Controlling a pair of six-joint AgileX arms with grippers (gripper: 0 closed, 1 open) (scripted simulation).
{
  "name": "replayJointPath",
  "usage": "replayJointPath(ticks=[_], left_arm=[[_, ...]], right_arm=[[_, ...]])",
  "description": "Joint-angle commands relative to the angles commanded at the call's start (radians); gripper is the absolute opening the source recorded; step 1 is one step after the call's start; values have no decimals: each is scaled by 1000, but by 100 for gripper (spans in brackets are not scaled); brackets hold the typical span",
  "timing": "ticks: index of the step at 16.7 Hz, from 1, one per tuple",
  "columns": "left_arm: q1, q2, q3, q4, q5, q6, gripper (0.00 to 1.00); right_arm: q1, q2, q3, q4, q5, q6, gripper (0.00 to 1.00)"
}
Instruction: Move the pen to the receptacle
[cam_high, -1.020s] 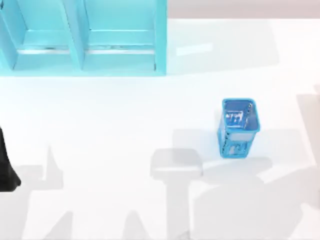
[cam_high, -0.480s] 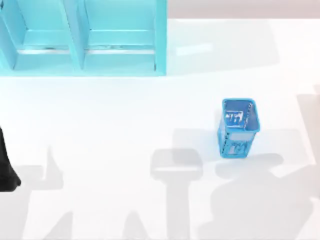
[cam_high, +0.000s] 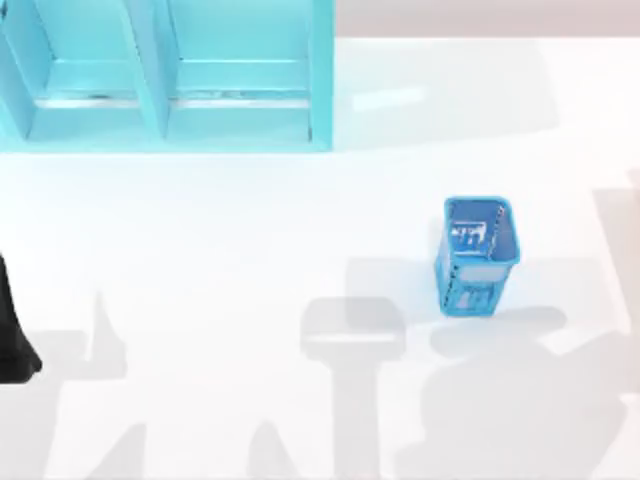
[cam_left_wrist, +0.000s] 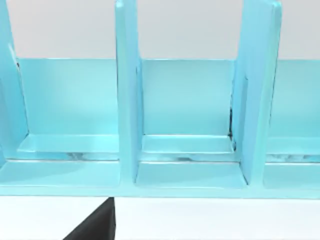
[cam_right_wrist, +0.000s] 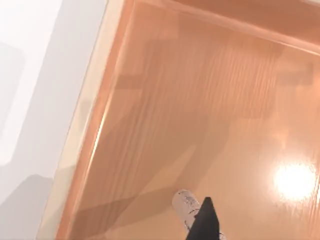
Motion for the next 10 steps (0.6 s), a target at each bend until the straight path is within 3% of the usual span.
replayJointPath(ticks=[4, 10], left_arm=[[0, 0, 0, 0, 0, 0, 100], [0, 0, 0, 0, 0, 0, 100]], right_arm=[[0, 0, 0, 0, 0, 0, 98], [0, 0, 0, 0, 0, 0, 100]])
